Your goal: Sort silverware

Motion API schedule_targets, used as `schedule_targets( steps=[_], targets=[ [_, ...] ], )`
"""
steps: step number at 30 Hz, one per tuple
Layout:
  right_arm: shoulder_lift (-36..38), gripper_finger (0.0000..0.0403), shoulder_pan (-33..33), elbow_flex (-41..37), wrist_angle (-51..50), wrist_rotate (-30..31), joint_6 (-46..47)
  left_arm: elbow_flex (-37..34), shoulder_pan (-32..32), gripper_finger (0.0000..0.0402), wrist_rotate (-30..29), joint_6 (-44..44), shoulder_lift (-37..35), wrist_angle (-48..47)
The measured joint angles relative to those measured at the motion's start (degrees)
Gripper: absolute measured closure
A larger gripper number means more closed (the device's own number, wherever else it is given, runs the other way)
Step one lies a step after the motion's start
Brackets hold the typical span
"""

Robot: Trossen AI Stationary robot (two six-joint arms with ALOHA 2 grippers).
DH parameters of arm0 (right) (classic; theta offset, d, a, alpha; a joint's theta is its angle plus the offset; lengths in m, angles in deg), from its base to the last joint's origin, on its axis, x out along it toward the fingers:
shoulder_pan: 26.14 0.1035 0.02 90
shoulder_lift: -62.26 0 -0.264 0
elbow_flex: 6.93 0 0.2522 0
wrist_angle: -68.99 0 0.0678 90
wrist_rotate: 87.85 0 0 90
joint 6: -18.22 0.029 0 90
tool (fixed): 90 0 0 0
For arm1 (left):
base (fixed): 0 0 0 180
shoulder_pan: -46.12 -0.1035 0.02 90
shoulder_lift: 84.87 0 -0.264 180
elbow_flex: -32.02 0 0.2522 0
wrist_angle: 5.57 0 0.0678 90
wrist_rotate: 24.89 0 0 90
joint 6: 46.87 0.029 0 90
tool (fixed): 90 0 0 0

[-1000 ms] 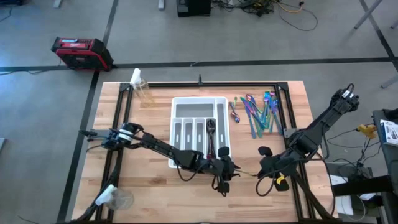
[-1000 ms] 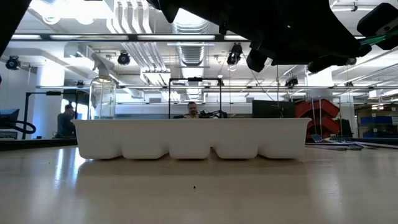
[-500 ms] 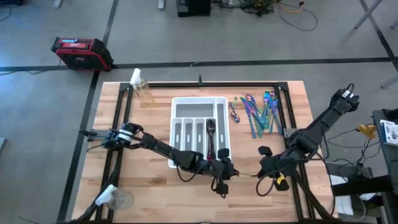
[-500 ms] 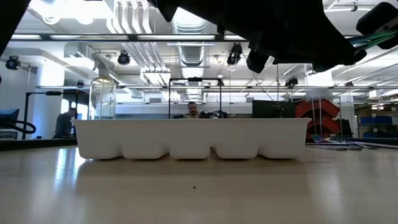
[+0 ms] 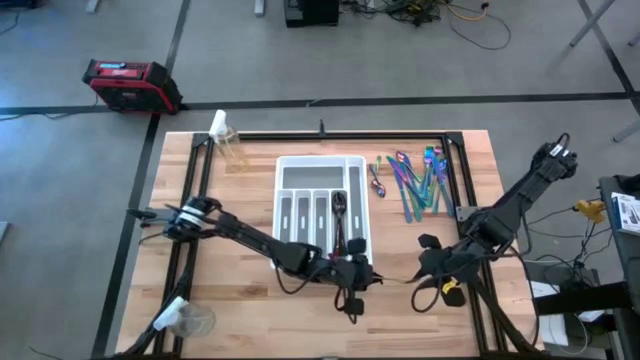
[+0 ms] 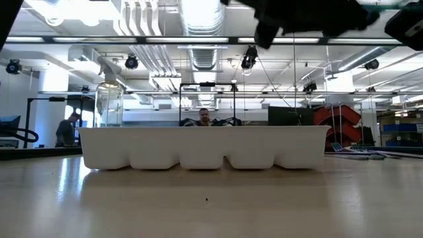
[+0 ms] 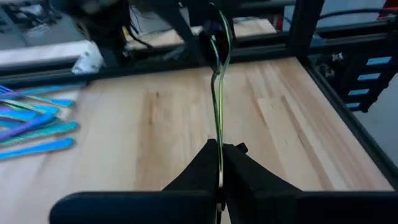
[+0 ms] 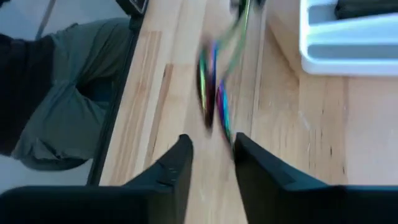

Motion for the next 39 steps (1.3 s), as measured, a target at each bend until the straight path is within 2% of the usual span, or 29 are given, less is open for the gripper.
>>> schedule_targets(
  steps=[6, 9, 16, 21, 25, 29, 34, 37, 39],
  targets=[
    [0.3, 0.0234, 2.4, 0.2, -0.8, 0.8, 1.1, 0.0, 0.6, 0.0401, -4.2, 0.5, -2.4, -4.5],
    [0.0, 0.0221, 3.2, -0.4, -0.8, 6.0, 1.1, -0.1, 1.0, 0.0401, -4.5, 0.9, -3.5, -4.5],
    [-0.1, 0.0217, 4.6, -3.1, -0.8, 18.7, 2.0, -0.1, 1.4, 0.0401, -4.5, 0.9, -3.8, -4.8],
    [-0.7, 0.0217, 5.6, -4.8, 1.4, 26.6, -4.4, -0.1, 1.5, 0.0401, -4.5, 0.7, -3.8, -4.5],
    [-2.4, 0.0217, 5.5, -5.1, 2.9, 29.6, -7.9, -0.1, 1.5, 0.0401, -4.5, 0.7, -3.8, -4.2],
    [-5.5, 0.0217, 5.5, -5.2, 9.3, 30.5, -13.3, -0.1, 1.5, 0.0401, -4.5, 0.7, -3.8, -4.1],
    [-8.7, 0.0249, 5.5, -4.2, 16.8, 30.8, -17.7, -0.1, 1.5, 0.0401, -4.5, 0.5, -3.8, -4.1],
    [-9.5, 0.03, 5.5, -3.4, 16.7, 32.1, -17.7, -0.1, 1.5, 0.0401, -4.5, 0.5, -3.8, -4.1],
    [-9.5, 0.0349, 5.5, -3.4, 16.3, 32.1, -17.5, -0.1, 1.5, 0.0401, -4.5, 0.5, -3.8, -4.1]
  ],
)
